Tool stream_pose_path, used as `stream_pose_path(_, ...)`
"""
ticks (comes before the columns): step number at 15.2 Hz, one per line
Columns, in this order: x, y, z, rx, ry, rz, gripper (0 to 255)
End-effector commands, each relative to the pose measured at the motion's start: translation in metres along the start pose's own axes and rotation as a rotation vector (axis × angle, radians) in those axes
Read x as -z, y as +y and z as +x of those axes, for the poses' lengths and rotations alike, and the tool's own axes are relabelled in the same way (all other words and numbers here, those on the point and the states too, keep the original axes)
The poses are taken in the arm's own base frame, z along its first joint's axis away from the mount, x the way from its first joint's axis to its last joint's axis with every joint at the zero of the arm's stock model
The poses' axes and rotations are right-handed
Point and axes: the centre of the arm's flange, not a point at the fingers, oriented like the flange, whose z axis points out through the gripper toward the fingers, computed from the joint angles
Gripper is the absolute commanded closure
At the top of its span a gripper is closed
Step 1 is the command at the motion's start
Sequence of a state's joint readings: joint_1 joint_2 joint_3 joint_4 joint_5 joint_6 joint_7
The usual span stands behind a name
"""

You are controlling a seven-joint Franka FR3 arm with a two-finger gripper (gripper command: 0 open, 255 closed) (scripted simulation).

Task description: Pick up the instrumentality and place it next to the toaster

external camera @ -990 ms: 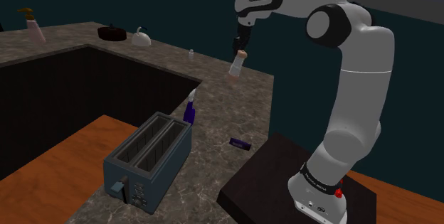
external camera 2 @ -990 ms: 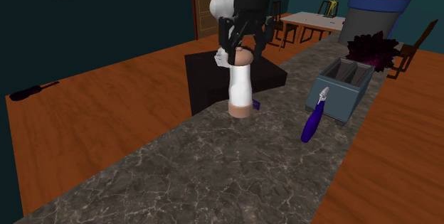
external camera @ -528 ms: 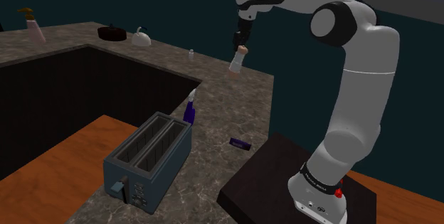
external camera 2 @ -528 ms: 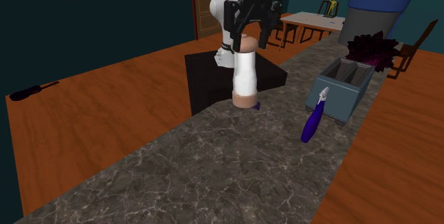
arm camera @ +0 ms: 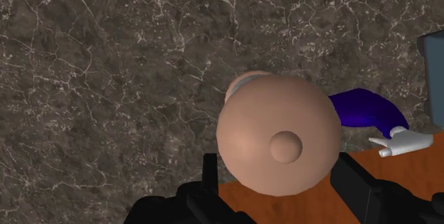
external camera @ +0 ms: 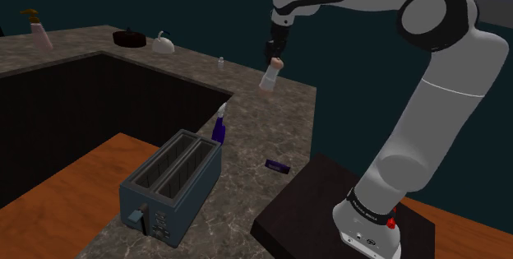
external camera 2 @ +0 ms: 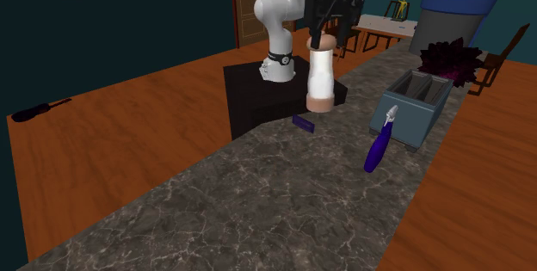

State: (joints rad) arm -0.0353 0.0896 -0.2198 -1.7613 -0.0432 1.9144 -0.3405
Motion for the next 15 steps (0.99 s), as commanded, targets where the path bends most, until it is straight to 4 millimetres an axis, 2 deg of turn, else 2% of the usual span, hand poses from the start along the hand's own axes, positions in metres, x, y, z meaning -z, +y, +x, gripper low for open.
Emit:
stream_pose_path(1, 0.004, -0.026, -0.005, -0.001, 0.0, 0.0, 255)
stream_pose_path(15, 0.02, -0.202, -0.061, -0.001, 0.0, 0.0, 255)
